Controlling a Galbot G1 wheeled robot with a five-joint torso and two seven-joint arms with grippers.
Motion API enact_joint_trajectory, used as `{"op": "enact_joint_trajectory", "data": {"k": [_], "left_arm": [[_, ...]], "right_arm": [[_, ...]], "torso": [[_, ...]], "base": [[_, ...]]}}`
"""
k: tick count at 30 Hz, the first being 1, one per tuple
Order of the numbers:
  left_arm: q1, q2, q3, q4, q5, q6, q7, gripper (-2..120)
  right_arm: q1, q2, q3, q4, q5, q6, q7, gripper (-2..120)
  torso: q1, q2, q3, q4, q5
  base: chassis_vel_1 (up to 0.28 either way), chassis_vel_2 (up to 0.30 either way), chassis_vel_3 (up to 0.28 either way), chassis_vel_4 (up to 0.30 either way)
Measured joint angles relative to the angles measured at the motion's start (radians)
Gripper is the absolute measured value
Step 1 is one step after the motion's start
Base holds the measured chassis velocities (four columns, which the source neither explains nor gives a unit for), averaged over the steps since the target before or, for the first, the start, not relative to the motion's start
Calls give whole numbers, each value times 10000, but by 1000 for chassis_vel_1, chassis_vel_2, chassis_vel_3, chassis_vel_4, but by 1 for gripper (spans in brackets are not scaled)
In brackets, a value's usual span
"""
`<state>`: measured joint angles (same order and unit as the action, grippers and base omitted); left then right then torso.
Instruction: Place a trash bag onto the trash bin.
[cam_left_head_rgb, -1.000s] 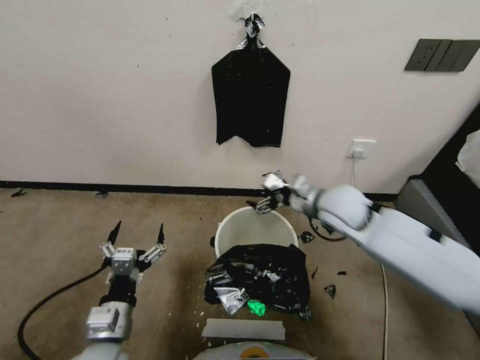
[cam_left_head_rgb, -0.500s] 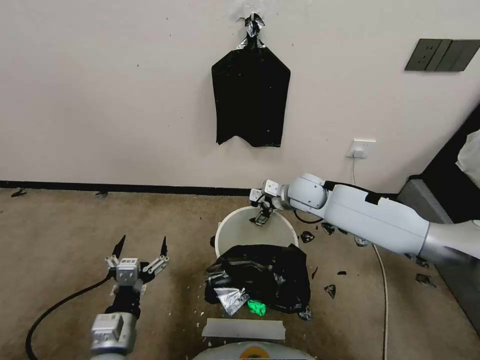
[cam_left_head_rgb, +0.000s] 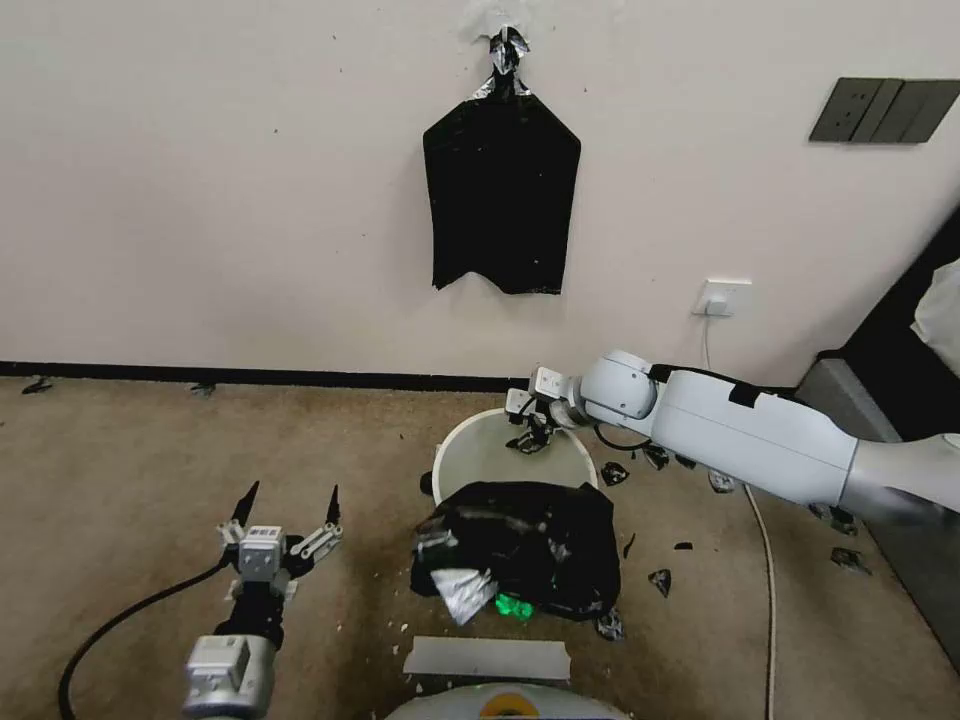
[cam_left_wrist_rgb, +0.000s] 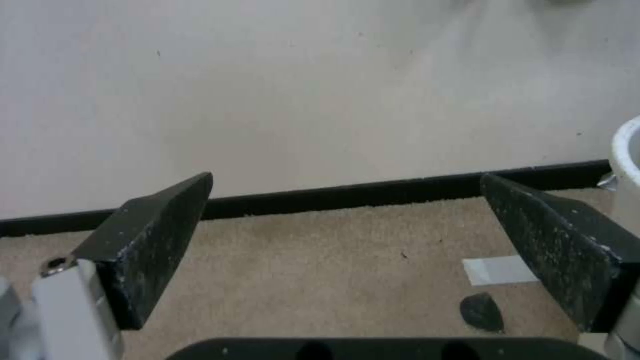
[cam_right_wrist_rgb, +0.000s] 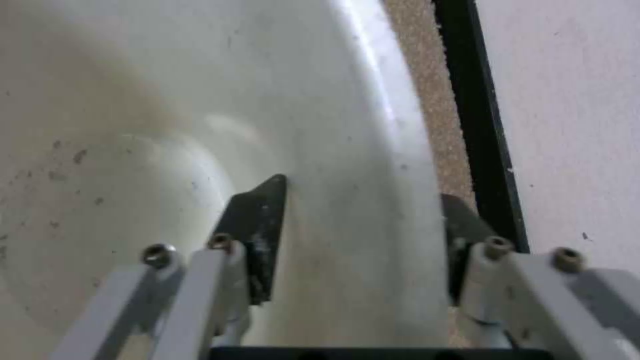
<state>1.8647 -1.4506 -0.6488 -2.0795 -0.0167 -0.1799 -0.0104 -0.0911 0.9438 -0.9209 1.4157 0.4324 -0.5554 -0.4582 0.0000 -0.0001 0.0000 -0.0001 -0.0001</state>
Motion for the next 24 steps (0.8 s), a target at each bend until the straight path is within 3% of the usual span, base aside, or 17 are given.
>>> {"op": "enact_joint_trajectory", "data": {"k": [6,11,14,17,18,22,23,24], "left_arm": [[12,16,-13,-1,16,4,4,100],[17,6,4,4,38,6,7,100],[14,10,12,12,42,13,10,100],[-49,76,-1,58,9,39,9,100],[-49,76,-1,58,9,39,9,100],[-98,148,47,174,-29,92,10,100],[-98,148,47,174,-29,92,10,100],[-108,163,77,190,-29,109,8,100]], "right_arm": [[5,-70,36,76,158,-9,46,24],[-57,-201,83,183,375,-20,215,20],[-409,-452,454,503,1214,-241,957,19],[-1772,-863,1992,1336,2920,-818,2854,14],[-1772,-863,1992,1336,2920,-818,2854,14],[-4071,-963,4586,2726,5841,-1431,6675,3],[-4071,-963,4586,2726,5841,-1431,6675,3],[-4518,-900,5117,2974,6219,-1451,7444,2]], "torso": [[0,1,0,0,0],[0,2,-1,0,-1],[0,1,-1,1,-3],[0,2,-2,0,1],[0,2,-2,0,1],[0,1,0,0,4],[0,1,0,0,4],[0,2,-1,0,5]], "base": [[0,0,0,0],[0,0,0,0],[0,0,0,0],[0,0,0,0],[0,0,0,0],[0,0,0,0],[0,0,0,0],[0,0,0,0]]}}
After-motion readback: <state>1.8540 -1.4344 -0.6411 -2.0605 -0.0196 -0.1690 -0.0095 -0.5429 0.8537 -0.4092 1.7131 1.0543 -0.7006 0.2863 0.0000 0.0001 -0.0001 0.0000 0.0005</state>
